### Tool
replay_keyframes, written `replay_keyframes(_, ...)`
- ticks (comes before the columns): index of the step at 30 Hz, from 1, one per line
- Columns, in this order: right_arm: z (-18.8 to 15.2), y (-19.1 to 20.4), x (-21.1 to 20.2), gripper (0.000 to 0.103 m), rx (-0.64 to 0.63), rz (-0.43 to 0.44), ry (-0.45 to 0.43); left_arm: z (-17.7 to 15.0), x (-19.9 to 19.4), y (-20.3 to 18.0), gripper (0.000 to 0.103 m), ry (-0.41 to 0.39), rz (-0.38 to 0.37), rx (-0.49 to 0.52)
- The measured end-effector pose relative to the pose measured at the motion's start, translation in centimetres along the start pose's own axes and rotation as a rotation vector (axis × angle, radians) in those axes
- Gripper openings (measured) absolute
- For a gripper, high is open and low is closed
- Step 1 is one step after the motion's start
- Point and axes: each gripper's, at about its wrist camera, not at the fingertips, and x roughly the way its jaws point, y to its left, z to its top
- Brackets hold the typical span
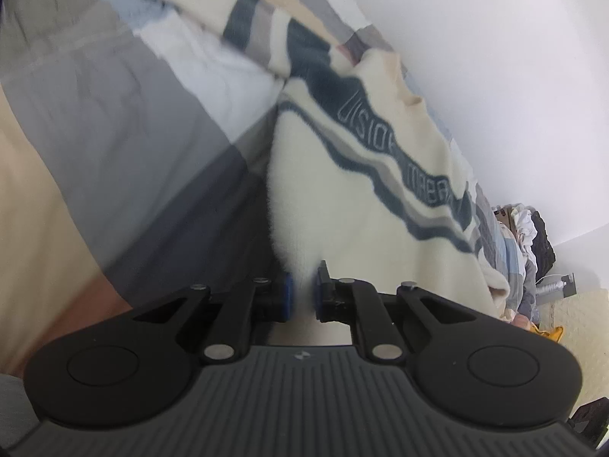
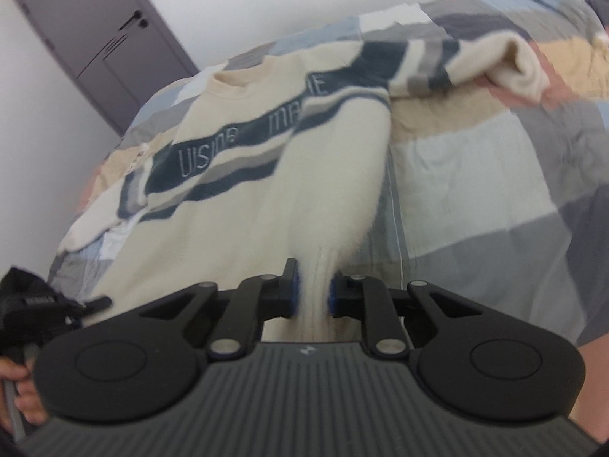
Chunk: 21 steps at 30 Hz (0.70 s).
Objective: Fold large clothes
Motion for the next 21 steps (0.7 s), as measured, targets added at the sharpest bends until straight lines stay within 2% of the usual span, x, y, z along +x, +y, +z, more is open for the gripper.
replay_keyframes(3, -0.2, 0.4, -0.1, 0.017, -0.05, -0.029, 0.038, 0.4, -0.4, 0.0, 0.013, 0.022, 0.034, 0.016)
replay_keyframes(6, -1.6, 0.2, 1.7, 0.017, -0.093, -0.089, 0.114, 0.0, 1.1, 0.2, 0.013, 0.11, 0.069, 0.056)
replay_keyframes(9, -2.4, -0.9, 3.8, 0.018, -0.061, -0.134, 0.173, -0.1, 2.8, 0.7, 0.013, 0.181, 0.086, 0.083)
replay_keyframes(13, -2.5, -2.0, 4.1, 0.02, 0.018, -0.096, 0.167, 0.0, 2.6, 0.6, 0.014, 0.181, 0.087, 0.101)
replay_keyframes(14, -2.5, -2.0, 3.7, 0.022, 0.02, -0.086, 0.155, 0.0, 2.3, 0.6, 0.02, 0.18, 0.088, 0.108)
replay_keyframes(15, -2.4, -2.0, 3.3, 0.024, 0.022, -0.079, 0.148, 0.1, 2.1, 0.4, 0.038, 0.18, 0.098, 0.117)
replay_keyframes(17, -2.1, -2.0, 2.4, 0.029, 0.025, -0.088, 0.135, -0.3, 1.4, -0.1, 0.064, 0.161, 0.099, 0.165)
replay_keyframes(18, -1.8, -2.0, 2.0, 0.032, 0.032, -0.096, 0.124, -0.4, 1.0, -0.6, 0.065, 0.14, 0.095, 0.192)
replay_keyframes(19, -1.6, -2.0, 1.5, 0.041, 0.043, -0.101, 0.11, -0.6, 0.4, -1.1, 0.065, 0.113, 0.095, 0.215)
replay_keyframes(21, -1.2, -2.2, 0.4, 0.053, 0.065, -0.086, 0.063, -1.0, -0.4, -2.5, 0.065, 0.056, 0.085, 0.264)
